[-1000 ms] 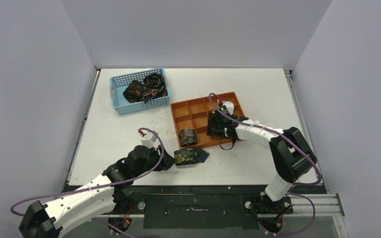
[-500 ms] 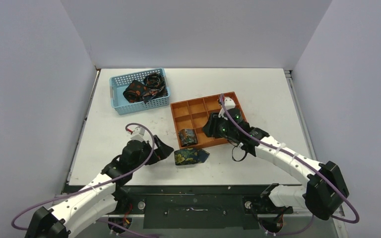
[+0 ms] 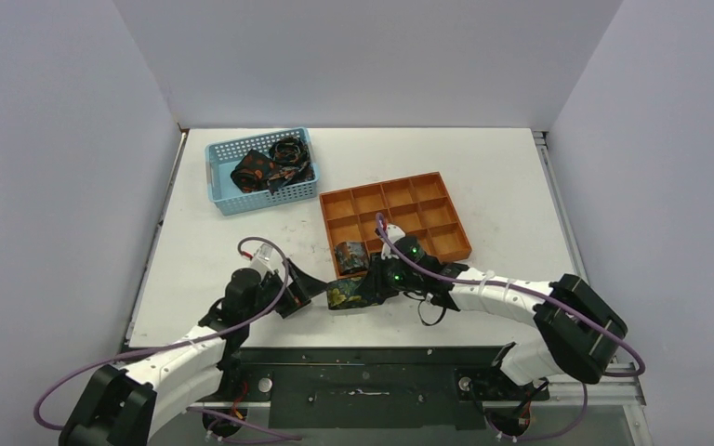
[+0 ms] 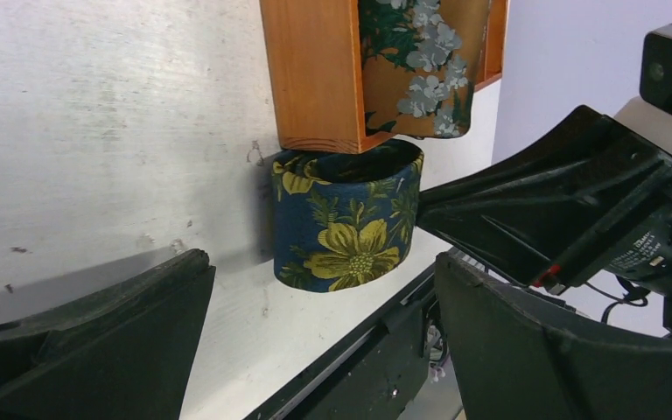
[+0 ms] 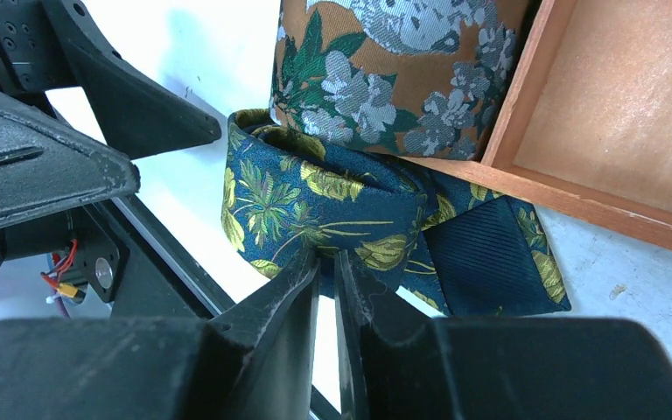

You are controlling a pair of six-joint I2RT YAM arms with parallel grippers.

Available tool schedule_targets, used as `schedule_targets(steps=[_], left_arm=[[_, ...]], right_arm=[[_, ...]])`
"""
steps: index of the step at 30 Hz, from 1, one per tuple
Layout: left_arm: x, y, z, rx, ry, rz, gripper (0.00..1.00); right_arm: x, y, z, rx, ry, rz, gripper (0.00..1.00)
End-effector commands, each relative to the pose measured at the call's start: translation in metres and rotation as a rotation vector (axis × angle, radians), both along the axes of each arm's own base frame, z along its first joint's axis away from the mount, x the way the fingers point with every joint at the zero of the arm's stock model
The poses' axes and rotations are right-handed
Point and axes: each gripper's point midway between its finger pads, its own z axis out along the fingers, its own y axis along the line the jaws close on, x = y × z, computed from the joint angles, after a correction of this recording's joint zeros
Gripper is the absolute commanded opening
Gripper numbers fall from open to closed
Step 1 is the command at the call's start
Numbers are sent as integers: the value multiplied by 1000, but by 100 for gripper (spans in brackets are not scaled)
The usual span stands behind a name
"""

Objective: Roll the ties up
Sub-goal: Move the storage box to the center of the board, then pick up the tie at the center of the board.

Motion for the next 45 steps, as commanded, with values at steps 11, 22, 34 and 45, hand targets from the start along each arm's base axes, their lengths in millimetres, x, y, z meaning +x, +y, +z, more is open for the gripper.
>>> schedule_targets(steps=[11,22,34,45], left_arm=[[5,-37,7,-49,-50,-134,97],[6,-65,5,-92,-49,-232,97],[5,-86,-5,-148,8,-261,74],[1,-95,-11,-146,31,-261,43]], right_arm=[[13,-17,-32,-25,28,-88,15],[13,-29,-50,-44,65,-103,14],[8,-31,-61,-56,78,-95,14],[3,-27,-61,-63,65,-84,13]])
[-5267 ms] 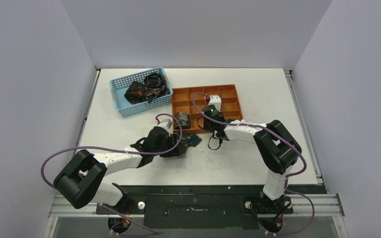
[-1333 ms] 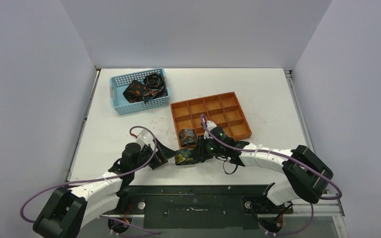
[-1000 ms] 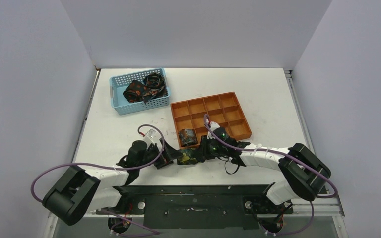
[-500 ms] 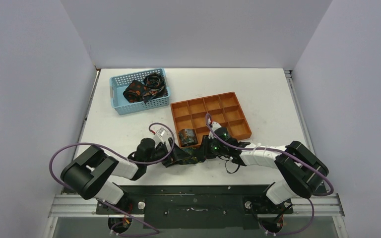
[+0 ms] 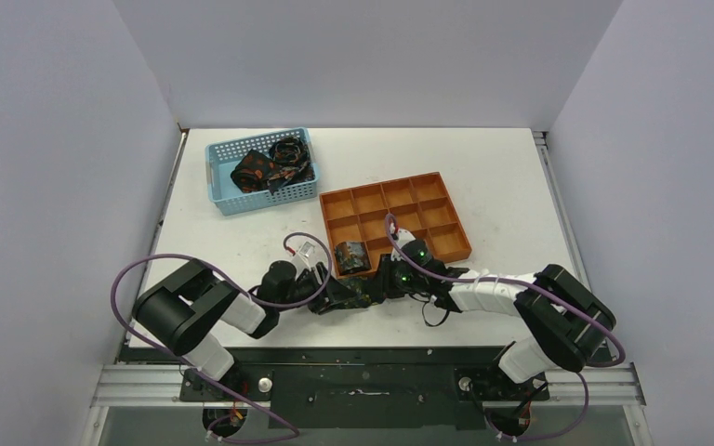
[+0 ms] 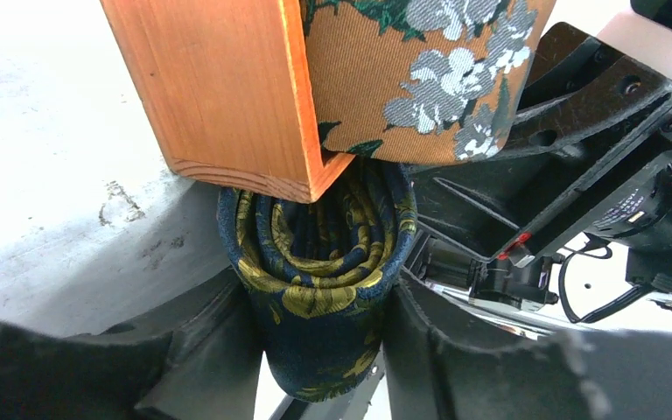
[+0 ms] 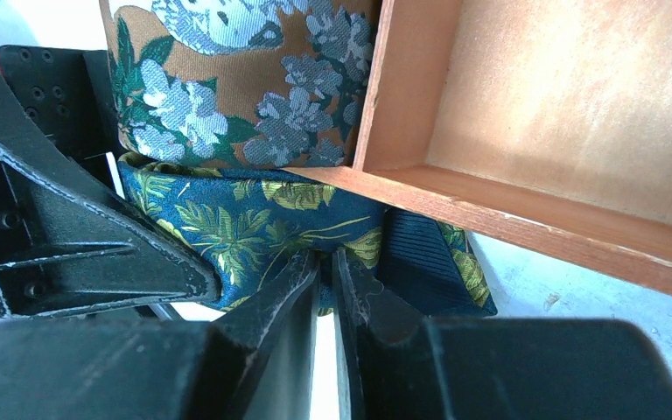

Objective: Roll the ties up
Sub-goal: Pick up the tie at the center of the board.

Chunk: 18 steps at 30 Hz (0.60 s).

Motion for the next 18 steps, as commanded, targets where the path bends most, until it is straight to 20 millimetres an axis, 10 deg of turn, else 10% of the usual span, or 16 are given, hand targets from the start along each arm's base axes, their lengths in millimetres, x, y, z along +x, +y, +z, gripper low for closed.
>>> schedule_targets(steps=[1,9,15,18], left_arm=[[5,-14,13,-31,-56,-19,41],[7,-14,12,-26,-50,-4,52],[5,-13,16,-38,-66,-3,3],[-2,-11,25,-67,-77,-17,0]], right_arm=[[-11,-11,-24,-85,20,2,13],[-18,-5,-24,-86,18,19,13],[-14,-6,-5,-91,-21,5,13],[-5,-10,19,-107,-77,-15,19]])
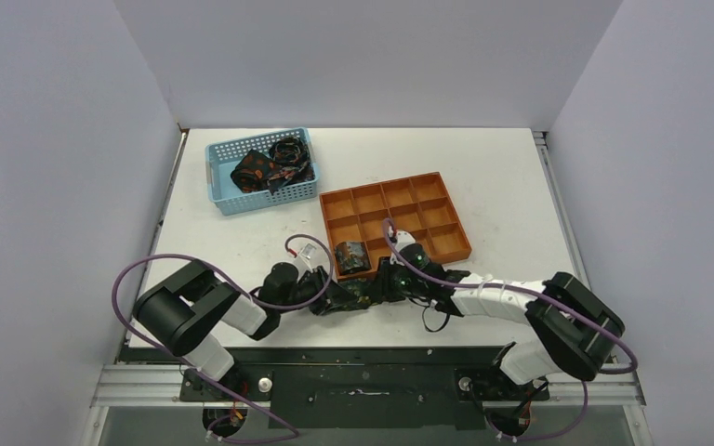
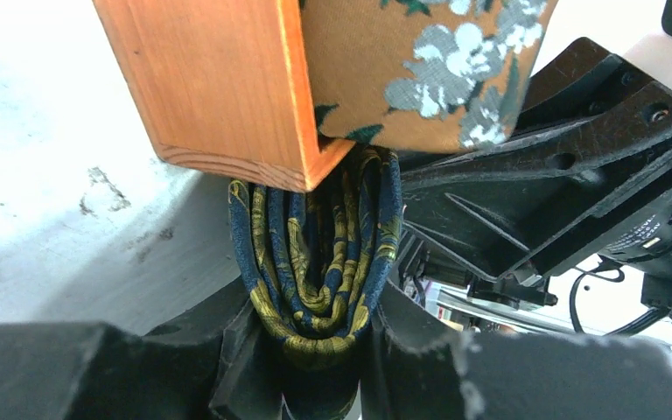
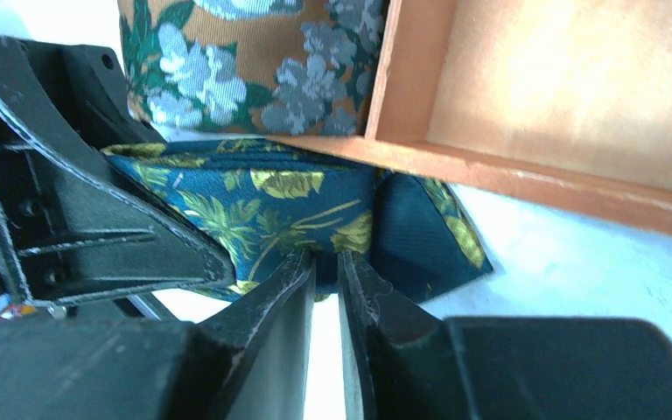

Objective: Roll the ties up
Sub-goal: Pick up the tie at the center of the board, then place the tie in the storage box.

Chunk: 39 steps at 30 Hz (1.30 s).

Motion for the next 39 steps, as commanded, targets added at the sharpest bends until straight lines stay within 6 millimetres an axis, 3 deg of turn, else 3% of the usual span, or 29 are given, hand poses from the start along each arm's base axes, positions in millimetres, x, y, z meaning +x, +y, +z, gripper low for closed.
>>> schedule_targets(steps=[1,5,7,8,9,12,15,19,26,31,39], left_arm=[[-3,-6,31,-83,-86,-22,0],[-16,2,49,-80,-112,-32,0],[-21,6,60,-33,-152,-44,0],[-19,5,77,-19,-203,-41,0],[-21,9,86,11,-235,-37,0],[-14,15,144,7,-360,3,0],[-3,15,190,4,-445,31,0],[23,-8,209,33,-441,0,0],[57,-69,244,-61,-446,-131,0],[78,-83,226,-24,-381,-169,0],[92,-75,188,4,-268,-180,0]], right_arm=[[5,-12,27,-73,-66,-11,23],[28,-37,69,-154,-163,-110,52],[45,-63,85,-199,-207,-214,60],[54,-79,91,-215,-220,-280,63],[62,-98,94,-231,-221,-358,64],[83,-157,104,-231,-224,-608,65],[89,-198,118,-176,-280,-793,66],[94,-237,110,-180,-286,-981,71],[114,-264,80,-167,-233,-1076,72],[129,-257,55,-157,-172,-1027,68],[126,-243,13,-149,-78,-974,52]])
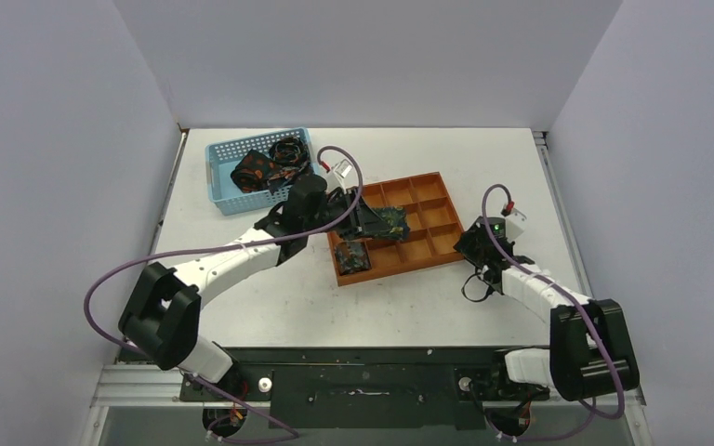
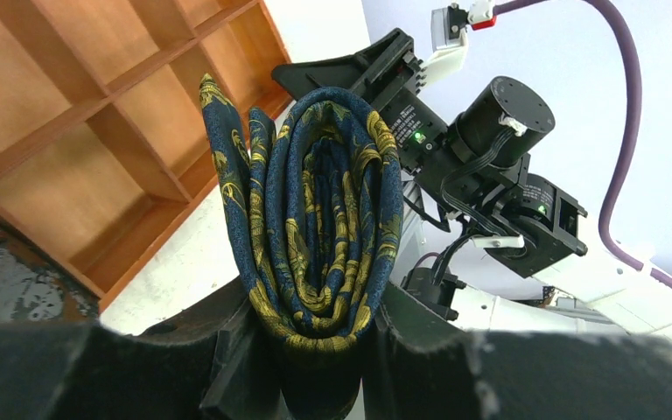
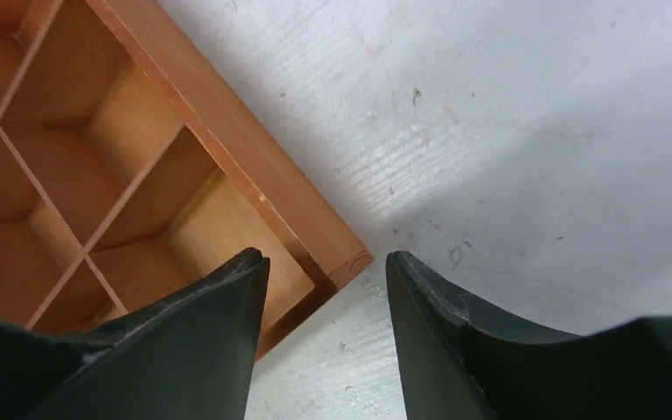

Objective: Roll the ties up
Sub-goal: Place the tie in the storage box.

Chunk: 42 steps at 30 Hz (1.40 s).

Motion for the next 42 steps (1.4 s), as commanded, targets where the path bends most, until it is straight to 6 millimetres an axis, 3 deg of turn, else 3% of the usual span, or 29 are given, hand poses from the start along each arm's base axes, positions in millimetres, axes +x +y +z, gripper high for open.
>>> schedule_targets(steps=[1,7,12,17,21,32,38,42], left_arm=[[3,-3,5,-22,11,-52,0],[0,-11,-16,3,78,-111,0],[-5,-19,-27,16,137,-153,0],[-4,-13,-51,151,176,-136,0],[-4,-5,-72,281,201,-132,0],[-41,20,-136,521,315,-155,0],[-54,32,-150,606,338,-120,0],[-63,41,-163,693,363,-118,0]], right_arm=[[9,10,-1,59,-44,19,48],[-26,16,-23,117,-1,14,36],[-56,18,-37,154,21,-5,34],[-74,21,-39,193,6,-9,33],[-76,26,-36,199,1,10,34],[-82,37,-34,221,-31,30,34],[-80,35,-25,156,-49,26,50],[-69,27,-4,92,-98,16,57]])
